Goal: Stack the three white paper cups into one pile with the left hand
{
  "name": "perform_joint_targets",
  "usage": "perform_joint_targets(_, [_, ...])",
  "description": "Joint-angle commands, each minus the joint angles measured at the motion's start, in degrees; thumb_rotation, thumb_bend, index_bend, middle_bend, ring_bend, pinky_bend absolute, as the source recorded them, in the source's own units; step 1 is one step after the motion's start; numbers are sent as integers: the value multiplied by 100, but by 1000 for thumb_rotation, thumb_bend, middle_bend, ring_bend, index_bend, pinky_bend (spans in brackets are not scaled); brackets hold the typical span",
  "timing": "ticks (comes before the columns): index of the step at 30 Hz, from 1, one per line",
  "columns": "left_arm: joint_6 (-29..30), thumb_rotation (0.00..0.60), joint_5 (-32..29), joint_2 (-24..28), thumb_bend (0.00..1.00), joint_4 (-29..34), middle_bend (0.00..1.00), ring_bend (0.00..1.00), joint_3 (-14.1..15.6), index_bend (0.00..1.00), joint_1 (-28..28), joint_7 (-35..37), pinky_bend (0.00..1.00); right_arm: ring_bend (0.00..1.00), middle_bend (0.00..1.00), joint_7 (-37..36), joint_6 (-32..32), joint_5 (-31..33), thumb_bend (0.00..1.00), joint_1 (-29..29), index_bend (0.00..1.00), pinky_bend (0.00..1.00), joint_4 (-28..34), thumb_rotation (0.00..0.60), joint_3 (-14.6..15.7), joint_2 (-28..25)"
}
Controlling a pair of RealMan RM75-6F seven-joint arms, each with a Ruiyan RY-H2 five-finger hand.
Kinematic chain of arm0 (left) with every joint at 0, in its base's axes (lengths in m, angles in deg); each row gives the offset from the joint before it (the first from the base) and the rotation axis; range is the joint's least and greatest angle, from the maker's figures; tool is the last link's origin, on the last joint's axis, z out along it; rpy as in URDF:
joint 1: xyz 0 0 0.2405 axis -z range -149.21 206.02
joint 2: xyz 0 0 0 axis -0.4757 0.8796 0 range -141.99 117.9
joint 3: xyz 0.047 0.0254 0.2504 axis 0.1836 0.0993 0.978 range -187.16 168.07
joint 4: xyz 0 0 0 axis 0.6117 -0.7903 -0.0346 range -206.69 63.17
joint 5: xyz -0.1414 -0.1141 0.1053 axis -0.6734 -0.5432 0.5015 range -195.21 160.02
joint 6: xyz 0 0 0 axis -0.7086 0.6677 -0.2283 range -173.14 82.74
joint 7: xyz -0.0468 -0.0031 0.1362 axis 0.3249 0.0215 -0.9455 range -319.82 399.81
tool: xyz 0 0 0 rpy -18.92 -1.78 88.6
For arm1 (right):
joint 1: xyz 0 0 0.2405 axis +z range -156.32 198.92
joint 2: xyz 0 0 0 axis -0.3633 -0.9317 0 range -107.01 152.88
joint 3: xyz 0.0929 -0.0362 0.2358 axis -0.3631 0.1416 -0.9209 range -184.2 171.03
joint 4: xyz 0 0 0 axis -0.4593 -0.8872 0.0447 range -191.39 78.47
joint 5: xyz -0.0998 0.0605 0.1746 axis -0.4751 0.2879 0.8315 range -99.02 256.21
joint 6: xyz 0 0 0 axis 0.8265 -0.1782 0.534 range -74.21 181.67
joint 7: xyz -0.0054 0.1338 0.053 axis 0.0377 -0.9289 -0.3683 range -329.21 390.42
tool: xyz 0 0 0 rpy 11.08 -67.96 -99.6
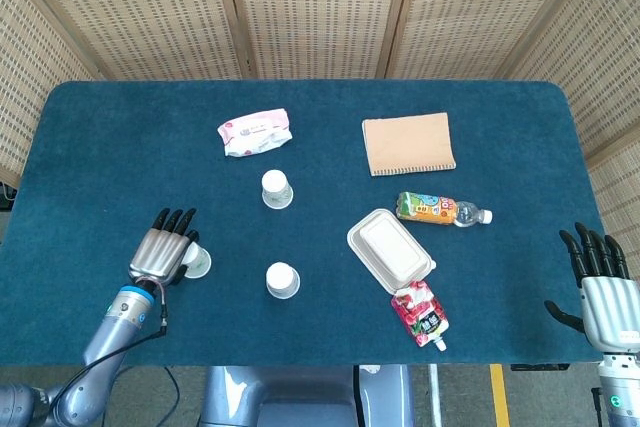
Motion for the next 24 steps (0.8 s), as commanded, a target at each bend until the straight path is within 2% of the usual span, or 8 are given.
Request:
perform_joint_targets(1, [89, 600, 179, 41, 424, 94, 0, 0, -19, 401, -24, 181, 0, 0, 0, 0, 0, 0, 56, 0, 0, 0, 0, 600, 0, 0])
perform_joint_targets(14, [254, 600, 1248, 386, 418, 1112, 0, 0, -132, 395, -14, 861, 0, 0, 0, 0, 0, 0, 55, 0, 0, 0, 0, 600, -1, 0])
perform_joint_targets(24, [312, 600, 1259, 60, 417, 1495, 0, 0, -152, 395, 262, 413, 0, 0, 0, 0, -1, -1, 56, -1, 0, 0, 0, 600, -1, 0])
